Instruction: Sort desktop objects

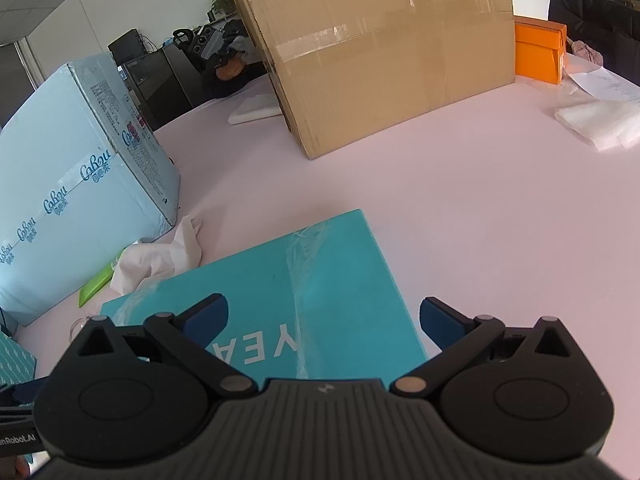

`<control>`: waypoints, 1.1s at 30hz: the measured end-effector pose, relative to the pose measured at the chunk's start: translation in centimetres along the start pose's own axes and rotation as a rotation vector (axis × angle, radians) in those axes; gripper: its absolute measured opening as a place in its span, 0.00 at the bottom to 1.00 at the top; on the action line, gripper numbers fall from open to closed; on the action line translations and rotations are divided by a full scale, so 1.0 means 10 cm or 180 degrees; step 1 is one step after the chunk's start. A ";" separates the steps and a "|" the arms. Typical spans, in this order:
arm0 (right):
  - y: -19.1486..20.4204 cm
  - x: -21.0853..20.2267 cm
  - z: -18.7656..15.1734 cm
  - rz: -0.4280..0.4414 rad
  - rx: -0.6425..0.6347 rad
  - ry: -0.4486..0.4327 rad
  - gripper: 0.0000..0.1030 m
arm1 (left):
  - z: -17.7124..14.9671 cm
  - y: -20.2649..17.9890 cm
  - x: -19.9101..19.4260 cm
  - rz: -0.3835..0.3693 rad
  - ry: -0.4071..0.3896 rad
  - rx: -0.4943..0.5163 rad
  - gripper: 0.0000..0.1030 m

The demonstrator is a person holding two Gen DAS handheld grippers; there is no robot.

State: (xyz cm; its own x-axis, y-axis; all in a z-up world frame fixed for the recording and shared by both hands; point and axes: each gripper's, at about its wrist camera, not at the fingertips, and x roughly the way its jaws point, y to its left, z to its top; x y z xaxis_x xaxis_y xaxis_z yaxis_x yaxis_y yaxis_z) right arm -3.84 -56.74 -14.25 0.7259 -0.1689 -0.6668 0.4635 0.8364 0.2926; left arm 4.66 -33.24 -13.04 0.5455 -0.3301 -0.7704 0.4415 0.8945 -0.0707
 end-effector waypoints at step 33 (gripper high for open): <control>0.01 0.16 -0.14 -0.0116 -0.0370 0.0039 1.00 | -0.07 0.04 0.18 0.0120 0.0140 -0.0107 0.90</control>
State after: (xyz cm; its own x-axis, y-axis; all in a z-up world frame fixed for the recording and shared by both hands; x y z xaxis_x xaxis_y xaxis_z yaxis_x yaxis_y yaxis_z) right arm -3.39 -56.21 -16.27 0.7029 -0.1944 -0.6841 0.4268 0.8848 0.1870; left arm 5.33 -33.24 -14.95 0.5291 -0.2831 -0.7999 0.3966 0.9159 -0.0618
